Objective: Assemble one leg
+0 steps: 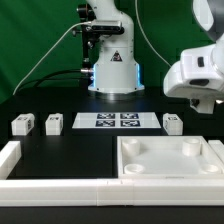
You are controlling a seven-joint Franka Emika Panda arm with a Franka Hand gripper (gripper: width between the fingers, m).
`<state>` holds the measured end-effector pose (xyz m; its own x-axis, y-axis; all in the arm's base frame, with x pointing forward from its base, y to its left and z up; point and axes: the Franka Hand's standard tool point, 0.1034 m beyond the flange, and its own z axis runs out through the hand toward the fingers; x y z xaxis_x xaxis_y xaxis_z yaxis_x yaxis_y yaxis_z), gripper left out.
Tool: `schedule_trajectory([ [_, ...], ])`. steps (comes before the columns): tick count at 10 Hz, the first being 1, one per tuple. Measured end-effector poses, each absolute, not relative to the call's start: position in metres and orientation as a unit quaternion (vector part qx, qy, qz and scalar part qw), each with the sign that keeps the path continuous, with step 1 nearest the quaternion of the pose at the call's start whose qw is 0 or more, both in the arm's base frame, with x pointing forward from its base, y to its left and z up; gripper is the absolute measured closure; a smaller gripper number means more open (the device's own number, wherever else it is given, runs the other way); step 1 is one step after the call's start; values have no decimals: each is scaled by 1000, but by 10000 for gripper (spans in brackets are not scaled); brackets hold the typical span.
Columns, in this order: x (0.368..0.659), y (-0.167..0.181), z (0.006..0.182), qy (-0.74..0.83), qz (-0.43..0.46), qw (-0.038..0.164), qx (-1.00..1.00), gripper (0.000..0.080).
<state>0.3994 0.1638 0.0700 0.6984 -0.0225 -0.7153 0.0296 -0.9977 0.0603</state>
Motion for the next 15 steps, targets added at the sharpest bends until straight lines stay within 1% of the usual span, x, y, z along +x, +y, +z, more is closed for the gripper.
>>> schedule_trajectory([
  [1, 403, 164, 66, -2, -370, 31, 928, 508],
  [2, 401, 165, 66, 0, -370, 32, 928, 508],
  [3, 407, 167, 65, -1, -347, 27, 937, 508],
  [5, 416, 170, 63, 5, -241, 11, 970, 506],
  [6, 416, 162, 65, 15, -195, 7, 981, 506],
  [7, 418, 156, 68, 15, -168, 3, 986, 506],
  [8, 429, 151, 71, 8, -106, -8, 994, 506],
  [9, 430, 143, 73, -2, -61, -15, 998, 506],
  [10, 430, 138, 73, -8, -45, -17, 999, 506],
  [15, 429, 138, 72, -8, -52, -17, 998, 506],
])
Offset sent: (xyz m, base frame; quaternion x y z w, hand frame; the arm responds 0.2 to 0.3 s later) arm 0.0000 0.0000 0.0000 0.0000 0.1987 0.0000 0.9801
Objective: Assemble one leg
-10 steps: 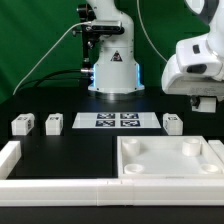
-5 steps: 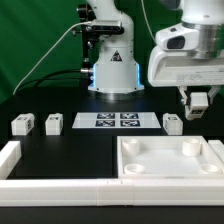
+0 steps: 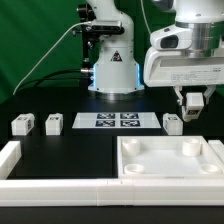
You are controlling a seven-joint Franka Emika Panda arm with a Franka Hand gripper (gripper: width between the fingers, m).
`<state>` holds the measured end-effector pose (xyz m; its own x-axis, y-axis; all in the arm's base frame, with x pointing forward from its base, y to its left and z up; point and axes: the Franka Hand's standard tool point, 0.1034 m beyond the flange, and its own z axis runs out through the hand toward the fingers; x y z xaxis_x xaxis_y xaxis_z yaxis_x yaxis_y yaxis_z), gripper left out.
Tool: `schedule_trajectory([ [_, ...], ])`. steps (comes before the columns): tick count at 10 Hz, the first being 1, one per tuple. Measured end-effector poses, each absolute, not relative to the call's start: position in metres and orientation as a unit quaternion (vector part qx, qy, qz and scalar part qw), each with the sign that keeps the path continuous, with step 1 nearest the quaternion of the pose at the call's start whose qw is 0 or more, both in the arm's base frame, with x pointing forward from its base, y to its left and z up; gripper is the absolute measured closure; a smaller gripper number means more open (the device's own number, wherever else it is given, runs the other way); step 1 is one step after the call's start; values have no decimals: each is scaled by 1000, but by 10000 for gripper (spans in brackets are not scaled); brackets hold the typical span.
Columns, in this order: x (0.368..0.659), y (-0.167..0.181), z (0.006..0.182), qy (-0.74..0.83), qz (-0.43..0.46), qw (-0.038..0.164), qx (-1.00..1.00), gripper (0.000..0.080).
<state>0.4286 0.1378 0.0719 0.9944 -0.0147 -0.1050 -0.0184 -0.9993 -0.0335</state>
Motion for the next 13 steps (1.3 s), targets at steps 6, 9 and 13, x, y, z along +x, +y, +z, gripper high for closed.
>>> schedule_trajectory([
  [6, 469, 122, 86, -22, -8, 28, -999, 506],
  [9, 469, 117, 84, -50, -109, 39, -992, 506],
  [13, 526, 108, 107, -74, -112, 36, -990, 506],
])
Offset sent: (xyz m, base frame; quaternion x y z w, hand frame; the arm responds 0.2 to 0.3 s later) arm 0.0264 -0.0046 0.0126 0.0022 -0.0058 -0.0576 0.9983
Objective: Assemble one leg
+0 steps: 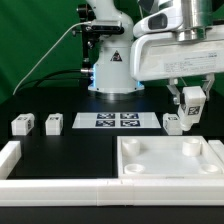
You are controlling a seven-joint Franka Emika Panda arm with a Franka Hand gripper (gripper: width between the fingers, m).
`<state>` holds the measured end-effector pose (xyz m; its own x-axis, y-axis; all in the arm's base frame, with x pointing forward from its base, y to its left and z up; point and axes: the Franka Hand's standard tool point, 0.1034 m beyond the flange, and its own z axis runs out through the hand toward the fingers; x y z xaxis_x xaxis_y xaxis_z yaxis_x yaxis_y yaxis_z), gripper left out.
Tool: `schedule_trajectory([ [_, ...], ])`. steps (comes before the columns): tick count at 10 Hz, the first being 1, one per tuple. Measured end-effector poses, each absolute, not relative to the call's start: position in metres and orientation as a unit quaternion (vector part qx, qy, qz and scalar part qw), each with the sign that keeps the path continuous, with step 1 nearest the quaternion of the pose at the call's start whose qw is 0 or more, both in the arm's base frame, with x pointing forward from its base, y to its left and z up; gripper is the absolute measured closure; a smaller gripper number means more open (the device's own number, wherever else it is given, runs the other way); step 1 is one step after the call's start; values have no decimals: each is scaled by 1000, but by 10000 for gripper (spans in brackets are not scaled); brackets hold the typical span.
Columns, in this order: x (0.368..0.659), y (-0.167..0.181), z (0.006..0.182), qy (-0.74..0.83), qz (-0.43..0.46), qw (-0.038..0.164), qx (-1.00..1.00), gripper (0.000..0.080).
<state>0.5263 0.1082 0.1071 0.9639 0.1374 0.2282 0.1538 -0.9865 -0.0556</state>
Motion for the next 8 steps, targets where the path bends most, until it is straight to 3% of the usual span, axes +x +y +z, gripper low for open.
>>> schedule_trajectory([
  [6, 524, 107, 104, -74, -113, 36, -990, 506],
  [8, 544, 98, 112, -70, -112, 34, -991, 506],
])
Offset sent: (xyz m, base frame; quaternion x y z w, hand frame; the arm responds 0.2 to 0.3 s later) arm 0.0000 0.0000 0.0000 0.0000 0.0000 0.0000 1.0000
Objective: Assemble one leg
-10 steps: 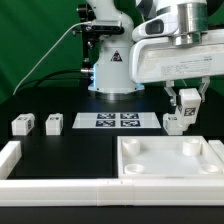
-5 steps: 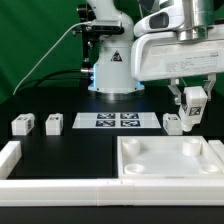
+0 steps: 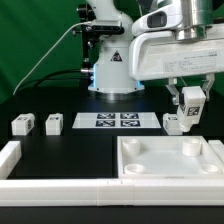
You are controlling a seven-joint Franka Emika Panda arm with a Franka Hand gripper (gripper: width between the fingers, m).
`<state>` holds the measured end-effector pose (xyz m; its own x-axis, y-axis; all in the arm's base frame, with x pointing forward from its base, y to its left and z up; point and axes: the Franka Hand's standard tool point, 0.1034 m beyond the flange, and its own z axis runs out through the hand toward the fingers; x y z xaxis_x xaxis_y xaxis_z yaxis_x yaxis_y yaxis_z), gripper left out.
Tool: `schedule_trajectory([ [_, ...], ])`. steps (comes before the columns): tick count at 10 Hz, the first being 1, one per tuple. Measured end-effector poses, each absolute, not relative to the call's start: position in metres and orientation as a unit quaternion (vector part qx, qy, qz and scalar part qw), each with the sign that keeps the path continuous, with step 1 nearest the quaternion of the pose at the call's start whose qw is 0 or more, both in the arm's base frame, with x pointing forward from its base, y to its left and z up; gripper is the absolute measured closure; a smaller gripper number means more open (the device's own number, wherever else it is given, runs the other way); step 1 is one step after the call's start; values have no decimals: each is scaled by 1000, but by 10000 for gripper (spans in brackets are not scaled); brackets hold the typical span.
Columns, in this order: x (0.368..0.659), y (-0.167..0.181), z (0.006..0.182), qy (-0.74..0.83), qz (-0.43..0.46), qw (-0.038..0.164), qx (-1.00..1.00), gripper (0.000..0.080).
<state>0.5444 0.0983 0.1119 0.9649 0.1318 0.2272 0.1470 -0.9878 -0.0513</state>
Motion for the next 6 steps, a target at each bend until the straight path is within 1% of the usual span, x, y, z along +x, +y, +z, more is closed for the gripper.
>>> schedule_trajectory([
  [1, 560, 96, 118, -75, -114, 33, -990, 506],
  [3, 580, 94, 123, -84, -128, 33, -988, 506],
  [5, 579, 94, 121, -85, -149, 33, -985, 506],
  [6, 585, 93, 125, -85, -205, 32, -974, 506],
])
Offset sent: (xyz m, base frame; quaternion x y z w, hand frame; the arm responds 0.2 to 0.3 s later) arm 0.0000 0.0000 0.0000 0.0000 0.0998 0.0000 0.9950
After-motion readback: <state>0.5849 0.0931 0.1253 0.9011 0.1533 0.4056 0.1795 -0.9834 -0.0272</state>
